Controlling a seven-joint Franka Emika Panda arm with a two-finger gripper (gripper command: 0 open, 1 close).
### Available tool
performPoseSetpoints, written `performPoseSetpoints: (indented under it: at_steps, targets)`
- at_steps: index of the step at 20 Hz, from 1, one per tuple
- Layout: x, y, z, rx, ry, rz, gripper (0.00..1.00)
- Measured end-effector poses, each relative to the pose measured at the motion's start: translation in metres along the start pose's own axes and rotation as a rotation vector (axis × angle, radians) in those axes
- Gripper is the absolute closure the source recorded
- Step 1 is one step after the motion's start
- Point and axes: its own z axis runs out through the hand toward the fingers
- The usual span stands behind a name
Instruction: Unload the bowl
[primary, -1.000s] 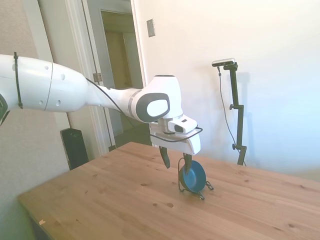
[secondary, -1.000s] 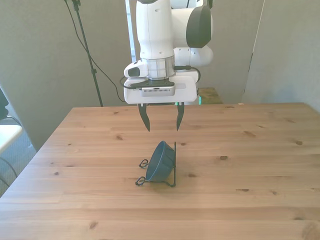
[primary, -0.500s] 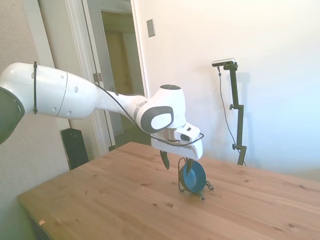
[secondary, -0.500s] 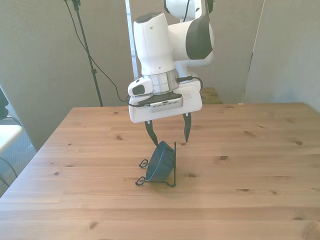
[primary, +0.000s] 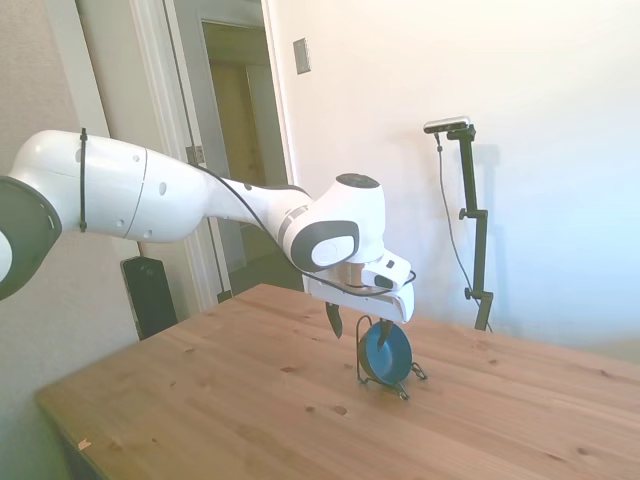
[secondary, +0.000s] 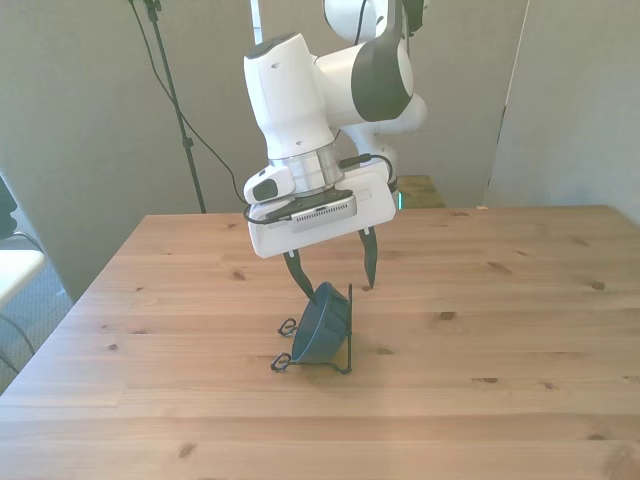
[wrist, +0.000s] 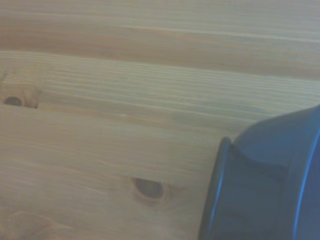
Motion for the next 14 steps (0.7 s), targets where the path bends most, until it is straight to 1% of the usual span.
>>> performPoseSetpoints:
  at_steps: [2, 3, 6, 11, 14]
  targets:
    - [0.001, 0.001, 0.001, -0.003, -0.021, -0.006, 0.00]
    - [0.001, 0.002, 0.001, -0.006, -0.035, -0.009, 1.00]
    - [0.006, 0.003, 0.002, -0.011, -0.059, -0.017, 1.00]
    - [0.014, 0.002, 0.014, -0.018, -0.087, -0.030, 1.00]
    - [0.016, 0.001, 0.013, -0.018, -0.095, -0.036, 1.00]
